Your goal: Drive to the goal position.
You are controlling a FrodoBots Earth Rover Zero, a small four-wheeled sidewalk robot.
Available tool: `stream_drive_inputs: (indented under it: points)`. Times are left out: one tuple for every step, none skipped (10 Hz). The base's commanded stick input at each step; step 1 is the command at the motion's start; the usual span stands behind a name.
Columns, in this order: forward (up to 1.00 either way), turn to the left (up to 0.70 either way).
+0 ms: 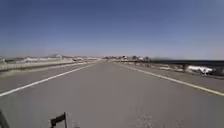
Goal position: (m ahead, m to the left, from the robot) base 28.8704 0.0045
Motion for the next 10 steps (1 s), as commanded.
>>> stream_drive_inputs:
  points:
    - [1.00,0.00]
    - [1.00,0.00]
    - [1.00,0.00]
    - [1.00,0.00]
    - [1.00,0.00]
    - [1.00,0.00]
    - [1.00,0.00]
    - [1.00,0.00]
    - [1.00,0.00]
    - [1.00,0.00]
